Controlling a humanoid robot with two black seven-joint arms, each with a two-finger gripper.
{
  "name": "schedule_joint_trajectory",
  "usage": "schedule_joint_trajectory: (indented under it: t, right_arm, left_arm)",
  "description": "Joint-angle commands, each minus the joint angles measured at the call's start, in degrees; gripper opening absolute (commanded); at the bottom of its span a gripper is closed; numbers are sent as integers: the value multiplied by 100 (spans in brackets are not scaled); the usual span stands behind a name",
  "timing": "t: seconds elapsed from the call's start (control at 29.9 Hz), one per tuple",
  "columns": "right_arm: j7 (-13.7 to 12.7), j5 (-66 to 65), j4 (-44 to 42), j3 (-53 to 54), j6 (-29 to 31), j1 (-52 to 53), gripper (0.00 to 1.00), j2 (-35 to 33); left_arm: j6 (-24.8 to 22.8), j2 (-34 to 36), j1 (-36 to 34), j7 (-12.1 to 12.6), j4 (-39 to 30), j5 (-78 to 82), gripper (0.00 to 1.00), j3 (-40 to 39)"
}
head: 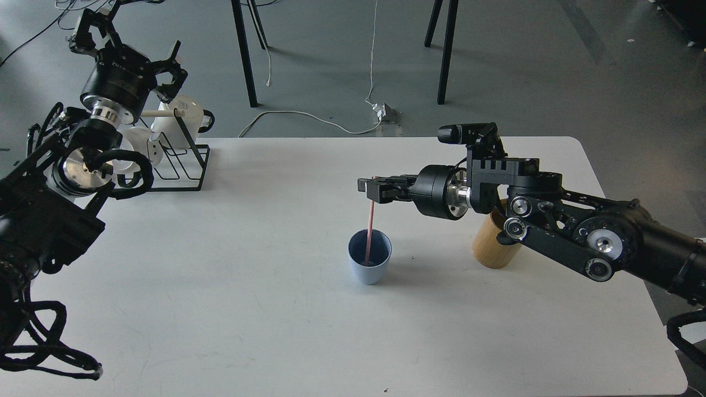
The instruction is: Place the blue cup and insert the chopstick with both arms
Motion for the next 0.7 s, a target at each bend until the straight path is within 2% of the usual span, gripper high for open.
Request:
schedule_joint_trajectory:
  t: [0.0,0.37,0.53,0.67]
  right_arm:
    - [40,67,-15,861,13,7,99,-28]
    - [84,2331,-533,2893,-48,-55,100,-519]
    - [154,4370,-971,3149,-4,-345,100,-739]
    - [277,5496,-1613,3176,-4,-476,100,-810]
  left_arm:
    - [0,12,-8,0,0,0,100,0]
    - [0,-6,18,-9,0,-9,100,0]
    - [0,-41,10,-17,-9,-18,100,-70]
    - [0,-58,-17,-17,-26,-44,100,-105]
